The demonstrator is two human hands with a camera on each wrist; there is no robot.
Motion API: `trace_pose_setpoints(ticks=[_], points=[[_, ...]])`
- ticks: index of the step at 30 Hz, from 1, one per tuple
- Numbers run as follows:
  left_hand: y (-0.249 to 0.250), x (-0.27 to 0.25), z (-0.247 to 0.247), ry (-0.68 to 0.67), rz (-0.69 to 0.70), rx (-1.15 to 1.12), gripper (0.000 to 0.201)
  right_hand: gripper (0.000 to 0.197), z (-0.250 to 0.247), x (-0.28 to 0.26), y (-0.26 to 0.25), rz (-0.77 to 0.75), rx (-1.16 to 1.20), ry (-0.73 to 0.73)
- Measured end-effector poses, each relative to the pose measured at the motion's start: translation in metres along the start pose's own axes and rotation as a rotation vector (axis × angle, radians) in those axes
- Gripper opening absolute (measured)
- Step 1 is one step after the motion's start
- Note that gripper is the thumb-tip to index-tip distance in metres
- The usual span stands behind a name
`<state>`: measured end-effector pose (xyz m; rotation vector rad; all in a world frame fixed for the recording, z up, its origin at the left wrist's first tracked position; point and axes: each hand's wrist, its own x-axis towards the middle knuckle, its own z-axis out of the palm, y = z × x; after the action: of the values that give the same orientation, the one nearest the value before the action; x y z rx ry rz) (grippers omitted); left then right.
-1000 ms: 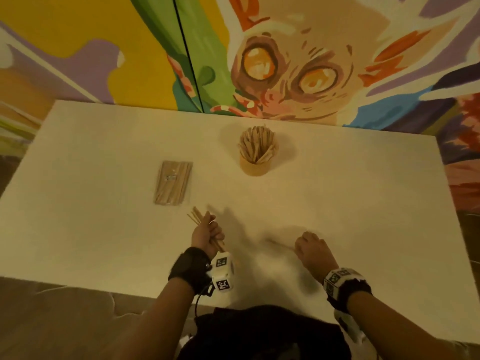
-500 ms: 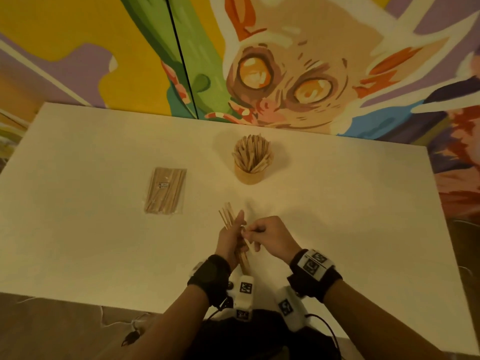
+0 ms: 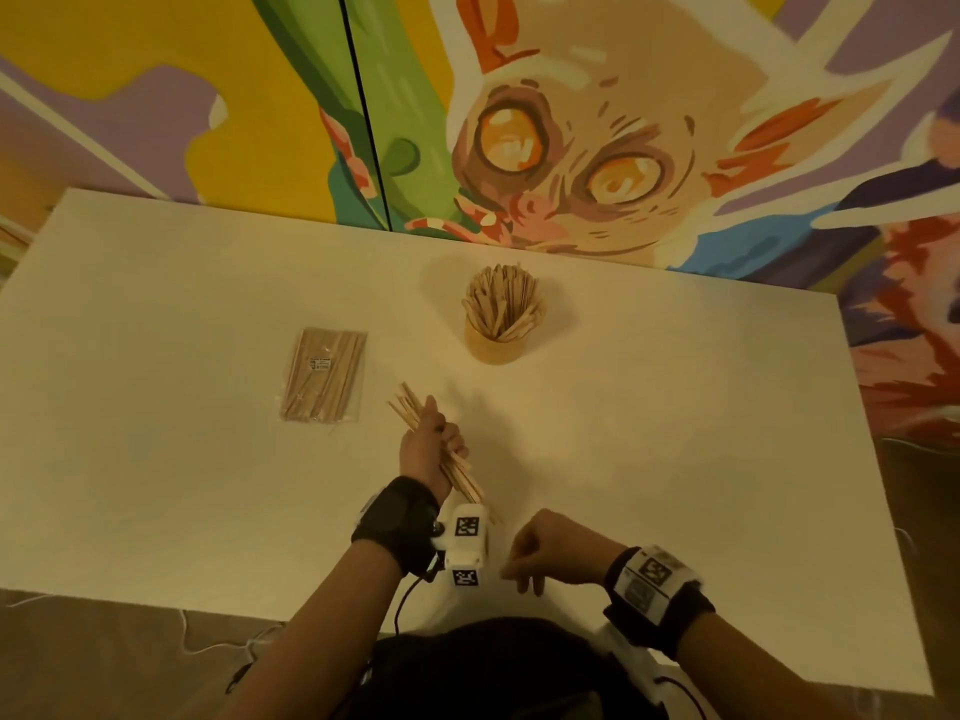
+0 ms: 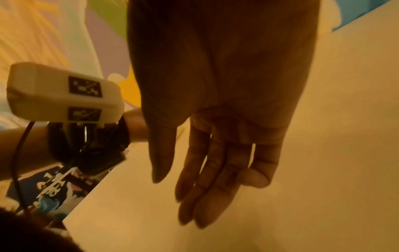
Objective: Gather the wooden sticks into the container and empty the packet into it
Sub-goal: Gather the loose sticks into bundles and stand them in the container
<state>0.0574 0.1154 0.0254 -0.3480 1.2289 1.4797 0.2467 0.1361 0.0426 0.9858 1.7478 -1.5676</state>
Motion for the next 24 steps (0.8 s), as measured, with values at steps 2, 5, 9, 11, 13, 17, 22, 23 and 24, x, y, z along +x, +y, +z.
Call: trace_pose_setpoints(ticks=[2,5,9,11,13,17,22,23,24], points=[[-0.002,-0.005,0.003,-0.032,0.001,0.009,0.043,0.034,0.004,0.003,-0.012,0.021,0.011,-0.041],[-0.006,-0.013,0.008,-0.062,0.009,0.046,0.044,0.028,0.002,0.007,-0.030,0.002,-0.023,-0.064],[-0.002,-0.022,0.013,-0.088,0.015,0.066,0.042,0.037,-0.002,0.011,-0.045,-0.017,-0.040,-0.022],[0.001,-0.024,0.016,-0.099,0.016,0.075,0.041,0.041,-0.001,0.016,-0.046,-0.032,0.058,0.012],[0.002,-0.026,0.019,-0.114,0.008,0.075,0.042,0.045,-0.003,0.021,-0.046,-0.049,0.147,0.071],[0.005,-0.029,0.027,-0.145,0.030,0.088,0.044,0.039,-0.006,0.016,-0.043,-0.081,0.099,0.066],[0.008,-0.035,0.033,-0.179,0.080,0.127,0.048,0.039,-0.007,0.014,-0.038,0.072,0.001,0.022],[0.006,-0.037,0.035,-0.190,0.082,0.159,0.049,0.042,-0.008,0.015,-0.040,0.050,0.052,0.043],[0.004,-0.039,0.035,-0.198,0.082,0.192,0.049,0.043,-0.009,0.015,-0.043,0.014,0.119,0.064]])
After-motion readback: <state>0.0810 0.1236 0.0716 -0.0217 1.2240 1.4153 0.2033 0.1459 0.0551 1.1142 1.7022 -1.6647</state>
